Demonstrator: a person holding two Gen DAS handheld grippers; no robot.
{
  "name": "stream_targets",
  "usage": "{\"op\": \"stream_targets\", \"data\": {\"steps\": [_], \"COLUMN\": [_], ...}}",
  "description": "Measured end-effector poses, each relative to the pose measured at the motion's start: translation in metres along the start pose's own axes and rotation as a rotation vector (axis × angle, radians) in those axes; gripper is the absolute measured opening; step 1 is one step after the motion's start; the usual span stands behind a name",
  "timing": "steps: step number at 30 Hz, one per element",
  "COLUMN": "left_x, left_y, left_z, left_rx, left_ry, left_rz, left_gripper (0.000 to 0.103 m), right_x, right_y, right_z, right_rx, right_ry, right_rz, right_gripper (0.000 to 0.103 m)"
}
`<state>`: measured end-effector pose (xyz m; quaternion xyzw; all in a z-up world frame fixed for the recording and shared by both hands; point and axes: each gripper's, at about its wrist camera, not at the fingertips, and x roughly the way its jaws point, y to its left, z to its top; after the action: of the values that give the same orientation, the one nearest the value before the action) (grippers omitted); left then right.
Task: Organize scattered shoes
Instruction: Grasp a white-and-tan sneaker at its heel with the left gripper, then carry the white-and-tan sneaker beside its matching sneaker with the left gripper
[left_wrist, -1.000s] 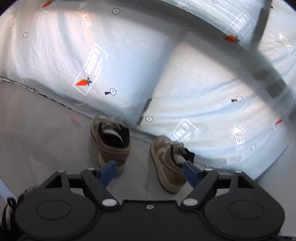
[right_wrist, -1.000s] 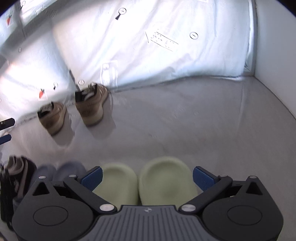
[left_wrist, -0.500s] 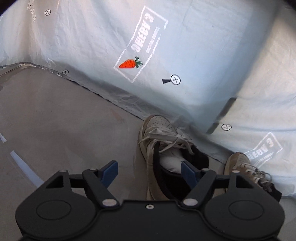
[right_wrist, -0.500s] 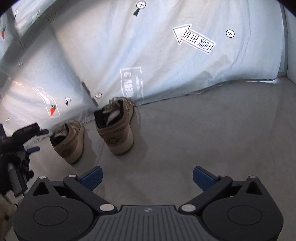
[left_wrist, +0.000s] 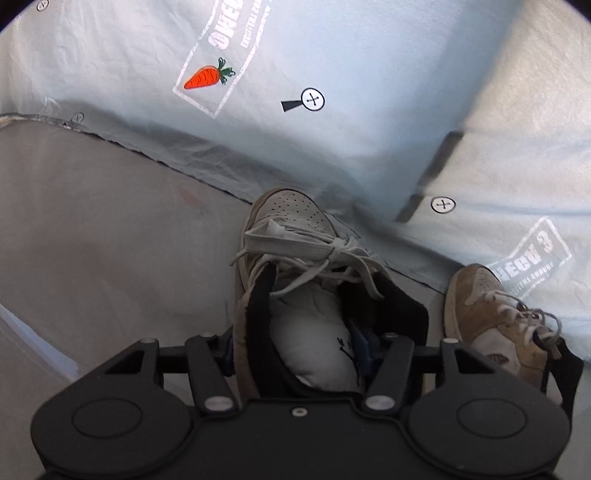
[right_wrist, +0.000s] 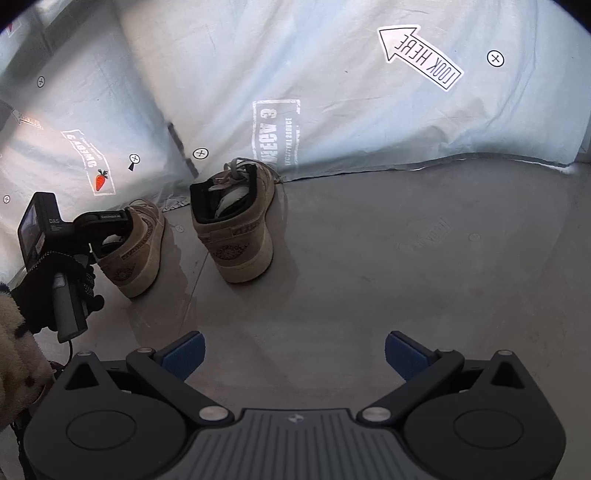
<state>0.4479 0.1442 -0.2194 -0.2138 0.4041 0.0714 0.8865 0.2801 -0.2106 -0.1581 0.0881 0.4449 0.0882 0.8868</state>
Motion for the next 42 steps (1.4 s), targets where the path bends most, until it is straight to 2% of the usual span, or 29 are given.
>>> {"op": "stream_targets", "data": {"steps": [4, 8, 14, 18, 21, 22, 24, 26, 27, 31, 35, 39, 40, 41, 42], "left_x": [-0.029, -0.052, -0.069, -0.077, -0.095, -0.108, -0.127, -0.139, -0.140, -0.118, -0.071, -0.030, -0.019, -0.007, 0.001], "left_y": [-0.011, -0.019, -0.020, -0.022, -0.025, -0.027, -0.030, -0.039, -0.044, -0.078, -0.114, -0.132, -0.134, -0.136, -0.133], "left_z": [-0.027, -0.056, -0.076, -0.083, -0.077, -0.074, -0.068, -0.059, -0.056, -0.046, -0.036, -0.026, -0.023, -0.020, -0.018], "left_rx": [0.082, 0.110, 0.138, 0.159, 0.177, 0.201, 0.229, 0.243, 0.252, 0.276, 0.273, 0.273, 0.259, 0.242, 0.214], "left_ry": [0.065, 0.111, 0.163, 0.136, 0.057, -0.011, -0.107, -0.163, -0.162, -0.139, -0.081, -0.048, -0.034, -0.019, 0.005], "left_rz": [-0.022, -0.048, -0.071, -0.068, -0.040, -0.047, -0.088, -0.172, -0.199, -0.245, -0.173, -0.108, -0.077, -0.044, -0.048], "left_gripper": [0.058, 0.058, 0.058, 0.062, 0.065, 0.066, 0.068, 0.077, 0.079, 0.079, 0.079, 0.077, 0.070, 0.055, 0.046], "right_x": [-0.005, -0.017, -0.038, -0.048, -0.055, -0.058, -0.060, -0.061, -0.060, -0.052, -0.046, -0.042, -0.042, -0.040, -0.039], "right_y": [0.005, 0.004, -0.003, -0.008, -0.013, -0.014, -0.017, -0.020, -0.020, -0.023, -0.018, -0.019, -0.021, -0.024, -0.026], "right_z": [-0.007, -0.012, -0.023, -0.032, -0.037, -0.038, -0.039, -0.041, -0.041, -0.042, -0.040, -0.041, -0.041, -0.041, -0.042], "right_rx": [0.002, 0.028, 0.045, 0.060, 0.084, 0.093, 0.107, 0.118, 0.122, 0.147, 0.120, 0.093, 0.097, 0.107, 0.117], "right_ry": [-0.003, -0.030, -0.068, -0.085, -0.100, -0.105, -0.115, -0.119, -0.119, -0.100, -0.086, -0.067, -0.062, -0.056, -0.050], "right_rz": [0.016, 0.028, 0.025, 0.018, 0.017, 0.019, 0.019, 0.014, 0.012, 0.016, 0.020, -0.006, -0.009, -0.010, -0.012], "right_gripper": [0.103, 0.103, 0.103, 0.103, 0.103, 0.103, 0.103, 0.103, 0.103, 0.103, 0.103, 0.103, 0.103, 0.103, 0.103]}}
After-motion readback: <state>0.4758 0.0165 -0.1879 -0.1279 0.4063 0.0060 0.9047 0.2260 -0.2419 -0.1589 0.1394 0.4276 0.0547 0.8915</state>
